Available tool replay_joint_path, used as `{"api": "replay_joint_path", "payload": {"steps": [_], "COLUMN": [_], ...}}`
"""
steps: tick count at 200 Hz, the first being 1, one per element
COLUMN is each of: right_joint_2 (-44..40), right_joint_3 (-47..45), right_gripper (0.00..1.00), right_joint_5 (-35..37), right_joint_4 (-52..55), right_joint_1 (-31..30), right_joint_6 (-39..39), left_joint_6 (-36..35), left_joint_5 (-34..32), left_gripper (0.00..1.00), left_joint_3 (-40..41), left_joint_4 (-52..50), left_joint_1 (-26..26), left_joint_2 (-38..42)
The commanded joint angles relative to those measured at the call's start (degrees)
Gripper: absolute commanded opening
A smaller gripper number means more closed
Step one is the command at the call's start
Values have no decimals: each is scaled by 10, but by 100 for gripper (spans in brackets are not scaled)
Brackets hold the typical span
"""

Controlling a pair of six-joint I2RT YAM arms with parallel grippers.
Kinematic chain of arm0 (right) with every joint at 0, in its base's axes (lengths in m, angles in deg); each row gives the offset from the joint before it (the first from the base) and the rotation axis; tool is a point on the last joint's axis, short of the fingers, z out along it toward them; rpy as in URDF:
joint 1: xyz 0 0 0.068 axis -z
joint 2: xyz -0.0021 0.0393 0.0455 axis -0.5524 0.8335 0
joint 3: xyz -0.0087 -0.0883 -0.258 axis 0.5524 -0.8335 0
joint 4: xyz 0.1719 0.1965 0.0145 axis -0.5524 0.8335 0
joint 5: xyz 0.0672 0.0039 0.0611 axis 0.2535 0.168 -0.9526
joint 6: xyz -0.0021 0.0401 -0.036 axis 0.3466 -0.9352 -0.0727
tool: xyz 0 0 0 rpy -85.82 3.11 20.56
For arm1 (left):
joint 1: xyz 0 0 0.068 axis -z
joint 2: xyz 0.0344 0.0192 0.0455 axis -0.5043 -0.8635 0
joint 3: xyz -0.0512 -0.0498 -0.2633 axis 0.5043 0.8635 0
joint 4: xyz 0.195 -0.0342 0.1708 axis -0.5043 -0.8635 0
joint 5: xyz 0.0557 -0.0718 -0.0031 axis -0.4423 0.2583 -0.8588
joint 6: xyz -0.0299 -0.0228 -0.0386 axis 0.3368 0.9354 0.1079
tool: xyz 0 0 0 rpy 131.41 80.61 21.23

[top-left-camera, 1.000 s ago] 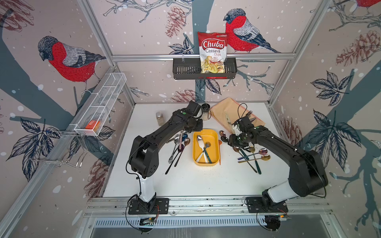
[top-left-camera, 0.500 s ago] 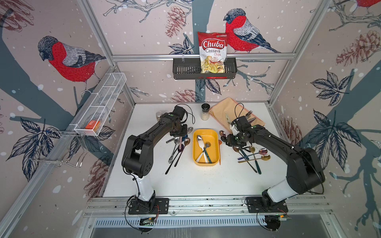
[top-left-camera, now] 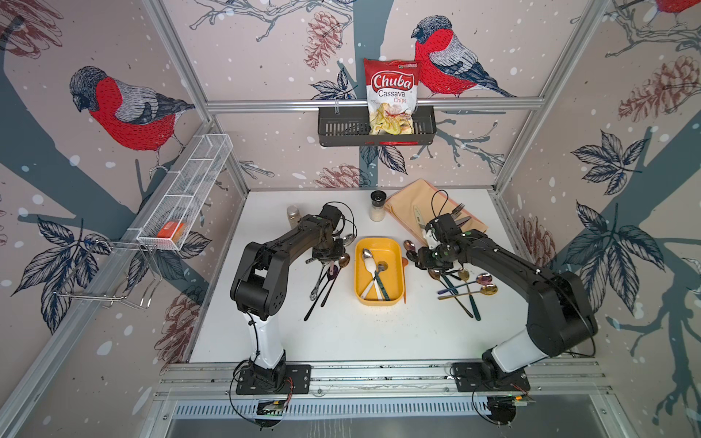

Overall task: Put the spoon into the storage box
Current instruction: Pick up the spoon from the center of the board.

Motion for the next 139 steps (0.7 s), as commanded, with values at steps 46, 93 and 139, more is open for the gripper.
{"api": "replay_joint_path", "payload": {"steps": [46,93,139], "right_joint_2": [2,4,3], "right_joint_3": [1,1,1], "right_gripper": [52,51,51], "right_joint_5": [-4,-6,-6], "right_joint_4": [-1,-1,-4], "right_joint_1": [0,0,0], "right_joint_6": [1,0,-1], "left_joint_6": [-8,-7,-8], "left_joint_5": [-12,-11,-15], "left_gripper": [26,17,11], "left_joint_3": [3,7,6], "left_joint_4": [2,3,1], "left_joint_1": [1,1,1], "left_joint_2": [-14,-18,-13]}}
